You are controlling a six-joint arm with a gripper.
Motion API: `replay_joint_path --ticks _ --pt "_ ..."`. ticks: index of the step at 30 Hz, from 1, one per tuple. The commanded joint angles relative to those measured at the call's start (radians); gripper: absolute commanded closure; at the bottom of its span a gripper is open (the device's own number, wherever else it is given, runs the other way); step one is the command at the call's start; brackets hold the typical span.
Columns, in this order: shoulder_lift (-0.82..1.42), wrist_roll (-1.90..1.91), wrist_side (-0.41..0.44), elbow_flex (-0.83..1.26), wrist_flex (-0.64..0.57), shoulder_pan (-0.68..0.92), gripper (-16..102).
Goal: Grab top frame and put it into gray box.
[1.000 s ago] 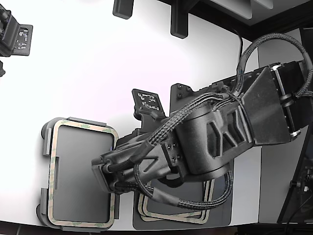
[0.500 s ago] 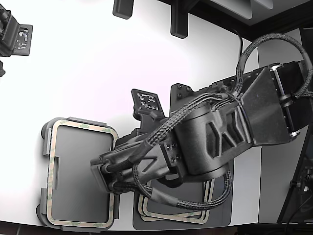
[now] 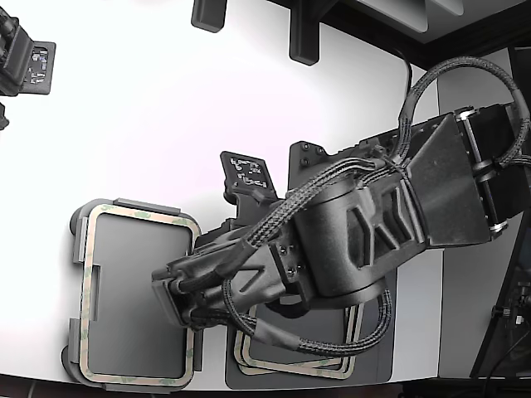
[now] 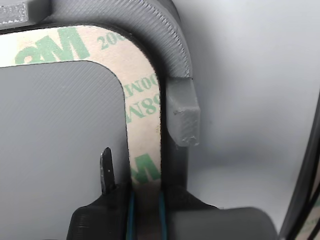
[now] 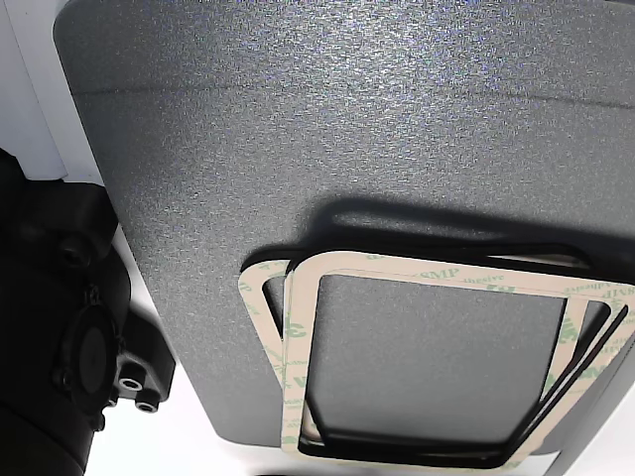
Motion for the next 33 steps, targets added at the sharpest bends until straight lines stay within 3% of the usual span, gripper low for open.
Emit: replay_joint_path --ticks 1,2,13,16,19,21,25,29,33 --pt "0.017 -0.002 0.005 -0.031 0.006 -0.012 2" --pt "0.012 -0.005 0.005 -0.038 0.006 -0.012 -13" --pt "0.055 -0.235 0.175 -0.167 -0.098 -0.031 -14" --pt "0.144 -0.407 0.218 -0.115 -0.138 -0.049 -14" --pt "0.282 -0.657 0.325 0.018 -0.229 -0.067 -14" --pt "0.377 -0.839 0.334 0.101 -0.272 -0.103 -14" --pt "0.609 -1.215 0.265 0.357 -0.437 -0.221 -14" --pt "0.864 -1.603 0.087 0.663 -0.626 -0.402 -14" --pt "1.042 -1.789 0.008 0.834 -0.652 -0.508 -14"
